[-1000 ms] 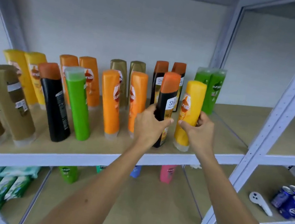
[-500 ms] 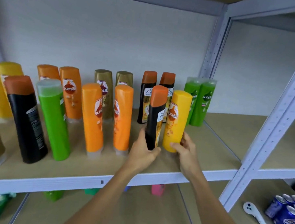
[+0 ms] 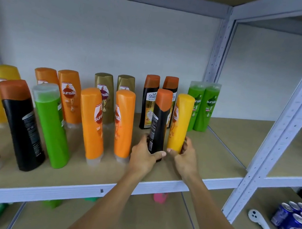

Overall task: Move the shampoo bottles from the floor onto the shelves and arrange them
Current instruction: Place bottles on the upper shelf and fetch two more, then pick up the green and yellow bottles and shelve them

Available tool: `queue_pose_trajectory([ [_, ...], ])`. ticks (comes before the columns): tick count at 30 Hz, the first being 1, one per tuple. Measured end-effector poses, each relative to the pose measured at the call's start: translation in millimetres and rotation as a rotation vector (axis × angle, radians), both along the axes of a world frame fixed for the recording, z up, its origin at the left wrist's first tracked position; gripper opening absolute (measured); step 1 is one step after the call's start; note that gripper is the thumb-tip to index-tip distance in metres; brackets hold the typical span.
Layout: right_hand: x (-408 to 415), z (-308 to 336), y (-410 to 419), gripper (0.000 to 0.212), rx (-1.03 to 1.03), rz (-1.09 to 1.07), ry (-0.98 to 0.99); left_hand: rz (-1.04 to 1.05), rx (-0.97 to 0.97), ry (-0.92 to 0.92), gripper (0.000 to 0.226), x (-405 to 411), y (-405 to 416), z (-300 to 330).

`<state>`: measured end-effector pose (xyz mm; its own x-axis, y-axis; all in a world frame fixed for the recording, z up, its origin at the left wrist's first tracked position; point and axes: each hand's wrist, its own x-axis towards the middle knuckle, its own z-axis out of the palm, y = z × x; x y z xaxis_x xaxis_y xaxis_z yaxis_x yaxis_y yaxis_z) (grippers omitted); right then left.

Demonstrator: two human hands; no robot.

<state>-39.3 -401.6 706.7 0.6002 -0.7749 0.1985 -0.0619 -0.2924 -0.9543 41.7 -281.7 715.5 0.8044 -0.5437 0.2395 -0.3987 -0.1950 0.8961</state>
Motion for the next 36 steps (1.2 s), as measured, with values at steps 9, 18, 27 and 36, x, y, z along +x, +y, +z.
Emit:
queue_pose_trajectory([
  [9, -12.3, 1.9, 10.7, 0.069, -0.055, -0.115, 0.126, 0.124, 0.297, -0.127, 0.055, -15.1, 19.0, -2.0],
  [18, -75.3, -91.8, 93.9, 0.043, -0.593, -0.15, -0.035, 0.169, 0.385, -0.948, 0.057, -66.4, 77.7, -84.6],
  [27, -111.1, -263.7, 139.0, 0.035, -0.187, 0.141, 0.55, -0.092, 0.818, -0.437, 0.039, -85.5, 172.1, -262.0],
  [36, -146.9, -475.2, 185.7, 0.03, 0.126, 0.368, 0.961, -0.193, 1.21, 0.213, 0.036, -112.7, 250.9, -471.4],
])
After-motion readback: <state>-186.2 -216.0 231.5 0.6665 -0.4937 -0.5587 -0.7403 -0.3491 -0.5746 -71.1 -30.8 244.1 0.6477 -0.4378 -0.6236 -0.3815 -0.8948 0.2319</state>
